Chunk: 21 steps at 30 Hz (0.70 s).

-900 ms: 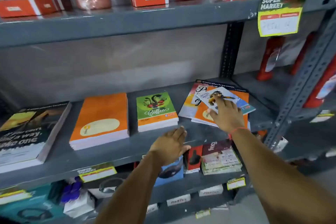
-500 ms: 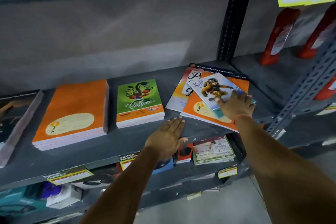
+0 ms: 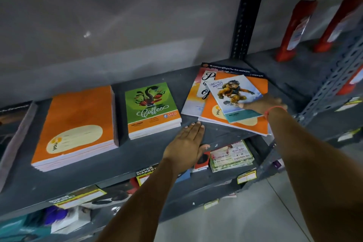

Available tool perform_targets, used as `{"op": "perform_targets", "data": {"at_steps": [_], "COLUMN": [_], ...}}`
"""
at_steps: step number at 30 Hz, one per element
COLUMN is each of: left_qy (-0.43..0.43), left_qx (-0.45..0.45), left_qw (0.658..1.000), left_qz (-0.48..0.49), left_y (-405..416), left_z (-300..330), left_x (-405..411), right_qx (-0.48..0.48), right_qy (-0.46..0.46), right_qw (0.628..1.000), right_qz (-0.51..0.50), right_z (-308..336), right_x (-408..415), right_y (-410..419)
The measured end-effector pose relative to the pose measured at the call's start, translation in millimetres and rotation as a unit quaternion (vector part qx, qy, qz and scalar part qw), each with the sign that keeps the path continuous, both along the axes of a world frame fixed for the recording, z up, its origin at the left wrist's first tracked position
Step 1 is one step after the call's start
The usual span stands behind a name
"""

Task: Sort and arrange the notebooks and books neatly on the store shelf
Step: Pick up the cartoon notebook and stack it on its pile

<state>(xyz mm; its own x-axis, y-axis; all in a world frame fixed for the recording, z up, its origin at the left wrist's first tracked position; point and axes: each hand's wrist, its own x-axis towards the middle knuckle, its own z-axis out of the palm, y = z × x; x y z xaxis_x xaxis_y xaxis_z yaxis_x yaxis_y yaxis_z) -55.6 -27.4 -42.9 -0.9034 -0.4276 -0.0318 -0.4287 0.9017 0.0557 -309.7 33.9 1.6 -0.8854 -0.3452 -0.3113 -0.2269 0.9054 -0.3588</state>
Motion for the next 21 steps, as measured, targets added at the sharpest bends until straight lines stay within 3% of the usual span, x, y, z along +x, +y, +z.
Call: {"op": "perform_targets", "data": {"at_steps": [4, 8, 13, 18, 21], "left_qy": [0.000, 0.002, -0.006, -0.002, -0.005], "left_qx": [0.034, 0.054, 0.042, 0.019, -0.003], "left_qw": [0.999, 0.999, 0.999, 0.999, 1.000], "left_qz": [0.009, -0.004, -0.022, -0.026, -0.016], "left_y": [-2.2, -8.2, -13.7, -21.2, -25.7], "left_z": [1.5, 4.5, 4.5, 6.2, 6.2], "left_x": [1.6, 9.7, 43.9, 80.4, 96.5], "right_qx": [-0.013, -0.202, -0.411, -0.508, -0.519], "right_qy": [-0.038, -0.081, -0.262, -0.370, -0.414], "right_qw": [0.999, 0.972, 0.861, 0.768, 0.743], "right_qz": [-0.032, -0.090, -0.142, -0.121, -0.086], "right_z": [3.7, 26.6, 60.9, 71.9, 70.9], "right_x": [-2.5, -2.2, 10.2, 46.0, 84.6], "right_y": [11.4, 19.3, 18.4, -13.5, -45.1]}}
